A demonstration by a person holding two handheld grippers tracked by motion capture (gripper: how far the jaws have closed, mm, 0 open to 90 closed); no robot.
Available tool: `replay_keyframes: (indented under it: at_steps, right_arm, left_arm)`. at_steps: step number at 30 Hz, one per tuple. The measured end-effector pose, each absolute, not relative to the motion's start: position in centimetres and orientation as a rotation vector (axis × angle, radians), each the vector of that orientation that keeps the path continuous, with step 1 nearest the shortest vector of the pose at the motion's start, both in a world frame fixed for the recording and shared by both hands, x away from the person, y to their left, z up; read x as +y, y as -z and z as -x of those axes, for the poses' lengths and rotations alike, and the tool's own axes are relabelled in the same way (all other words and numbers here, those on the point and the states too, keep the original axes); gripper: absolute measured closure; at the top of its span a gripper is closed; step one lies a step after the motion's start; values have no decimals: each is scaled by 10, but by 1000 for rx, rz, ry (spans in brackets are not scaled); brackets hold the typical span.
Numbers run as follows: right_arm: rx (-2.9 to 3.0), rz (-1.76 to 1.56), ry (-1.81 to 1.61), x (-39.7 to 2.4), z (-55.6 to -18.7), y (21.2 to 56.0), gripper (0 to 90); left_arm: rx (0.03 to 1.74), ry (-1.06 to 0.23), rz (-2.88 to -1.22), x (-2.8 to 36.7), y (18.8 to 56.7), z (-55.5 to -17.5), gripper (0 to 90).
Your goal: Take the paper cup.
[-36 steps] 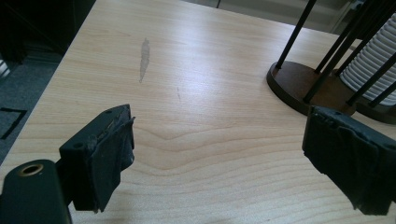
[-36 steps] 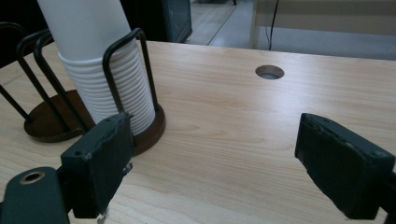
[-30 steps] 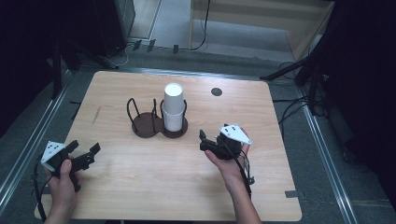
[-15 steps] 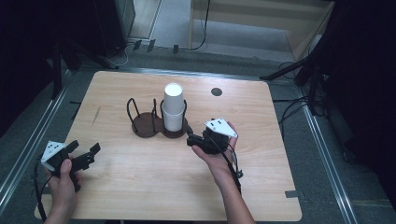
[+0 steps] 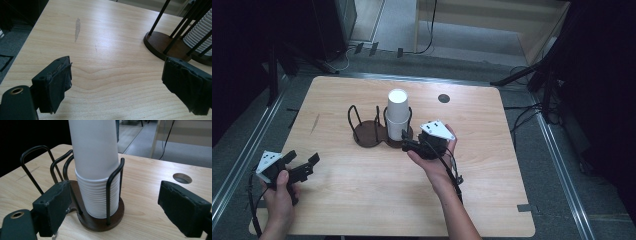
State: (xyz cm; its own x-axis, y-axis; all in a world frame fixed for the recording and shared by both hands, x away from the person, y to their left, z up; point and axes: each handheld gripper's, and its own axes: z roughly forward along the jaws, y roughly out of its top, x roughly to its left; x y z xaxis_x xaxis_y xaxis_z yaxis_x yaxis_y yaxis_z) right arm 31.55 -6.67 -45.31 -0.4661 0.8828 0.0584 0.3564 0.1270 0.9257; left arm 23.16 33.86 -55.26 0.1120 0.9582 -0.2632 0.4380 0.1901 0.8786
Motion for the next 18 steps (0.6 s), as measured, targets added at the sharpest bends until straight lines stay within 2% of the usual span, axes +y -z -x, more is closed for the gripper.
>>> replay_keyframes:
  at_steps: [18]
  right_arm:
    - [1913,-1185,-1347,-47,-329,448,109]
  left_arm:
    - [1490,-660,-1398,339,553,-232,95]
